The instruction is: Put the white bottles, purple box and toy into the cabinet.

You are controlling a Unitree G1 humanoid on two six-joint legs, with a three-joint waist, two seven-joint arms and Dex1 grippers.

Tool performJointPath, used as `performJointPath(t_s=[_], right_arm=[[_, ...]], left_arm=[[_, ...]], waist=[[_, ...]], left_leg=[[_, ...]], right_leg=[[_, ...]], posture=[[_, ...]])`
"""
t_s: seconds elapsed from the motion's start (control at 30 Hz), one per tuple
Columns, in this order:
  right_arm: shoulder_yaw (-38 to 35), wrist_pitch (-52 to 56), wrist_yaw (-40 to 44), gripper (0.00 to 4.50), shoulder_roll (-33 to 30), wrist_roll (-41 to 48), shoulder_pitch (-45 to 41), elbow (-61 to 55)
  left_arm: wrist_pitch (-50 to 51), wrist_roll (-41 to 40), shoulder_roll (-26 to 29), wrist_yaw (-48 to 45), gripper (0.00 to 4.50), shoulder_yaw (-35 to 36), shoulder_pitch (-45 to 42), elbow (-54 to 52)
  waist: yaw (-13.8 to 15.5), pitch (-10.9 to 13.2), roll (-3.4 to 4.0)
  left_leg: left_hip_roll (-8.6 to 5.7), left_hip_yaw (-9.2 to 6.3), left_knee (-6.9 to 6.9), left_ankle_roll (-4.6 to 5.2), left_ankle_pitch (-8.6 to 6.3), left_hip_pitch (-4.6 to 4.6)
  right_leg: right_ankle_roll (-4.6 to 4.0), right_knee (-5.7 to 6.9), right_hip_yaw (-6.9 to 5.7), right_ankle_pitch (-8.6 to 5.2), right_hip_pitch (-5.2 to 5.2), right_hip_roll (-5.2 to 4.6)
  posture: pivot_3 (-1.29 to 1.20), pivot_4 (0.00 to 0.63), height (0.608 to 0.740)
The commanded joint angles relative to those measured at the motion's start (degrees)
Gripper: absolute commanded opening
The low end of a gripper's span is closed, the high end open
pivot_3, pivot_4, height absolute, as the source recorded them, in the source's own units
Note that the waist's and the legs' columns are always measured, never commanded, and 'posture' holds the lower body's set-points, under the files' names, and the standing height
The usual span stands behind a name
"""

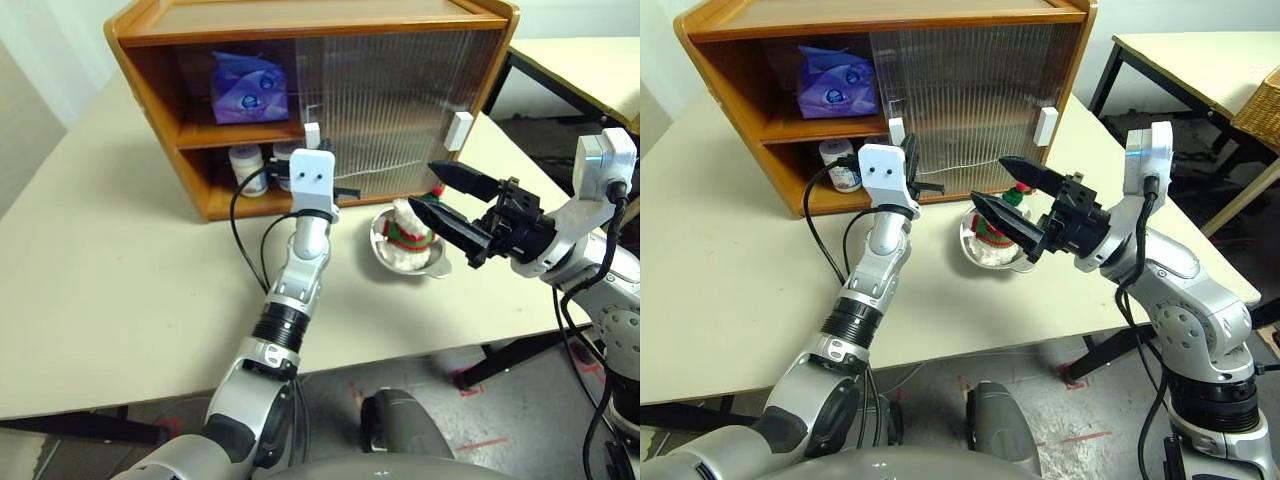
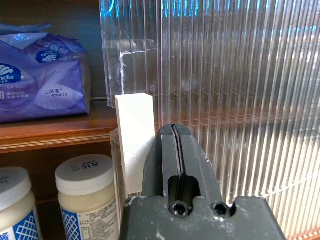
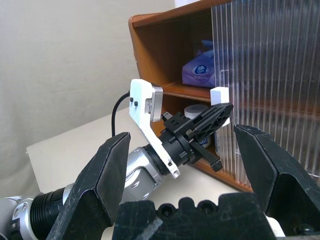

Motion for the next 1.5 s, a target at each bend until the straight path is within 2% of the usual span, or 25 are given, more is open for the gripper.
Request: performJointPath(t_s=[0.03,0.4,0.87,1.3,1.5], right_arm=[[-0.5,0.4,0.1,4.50,-0.4,0.4,-0.3,-0.4],[-0.2,0.1,0.6,4.50,-0.1,0.2,-0.5,0.1],[0.8,-0.4,2.0,4.50,0.6,-0.4,-1.2,1.5],[1.8,-0.8,4.1,4.50,1.7,-1.6,-3.1,3.9],[1.8,-0.9,4.7,4.50,2.3,-2.3,-3.3,4.5]], left_arm=[[2.0,1.0,0.6,2.6,0.03,1.6,0.8,0.7],[3.7,1.3,1.9,5.8,0.03,3.3,1.6,-0.5],[8.6,1.0,6.3,5.4,0.03,7.8,8.0,-13.0],[8.8,1.3,11.8,7.5,0.03,13.1,6.8,-12.4],[9.6,2.7,12.0,9.6,0.03,13.3,7.9,-14.3]], waist=[[0.0,0.0,0.00],[-0.1,0.0,0.01],[0.2,0.0,0.00],[1.0,0.0,-0.02],[2.2,0.0,-0.04]], left_leg=[[0.00,-0.01,-0.01,0.00,0.00,0.00],[0.01,-0.02,0.00,0.00,0.00,0.05],[0.01,-0.02,0.00,0.00,0.00,0.02],[0.01,-0.02,-0.01,0.00,0.00,0.02],[0.01,-0.01,0.00,0.00,0.00,0.01]], right_leg=[[0.00,0.00,0.00,0.00,0.00,0.00],[0.01,0.04,0.01,0.01,0.00,0.03],[0.01,0.04,0.02,0.01,-0.01,0.02],[0.04,0.06,0.02,0.04,-0.01,0.03],[0.03,0.06,0.02,0.05,-0.01,0.02]], posture=[[-0.17,0.000,0.740],[-0.16,0.000,0.740],[-0.11,0.000,0.740],[-0.07,0.000,0.740],[-0.07,0.000,0.740]])
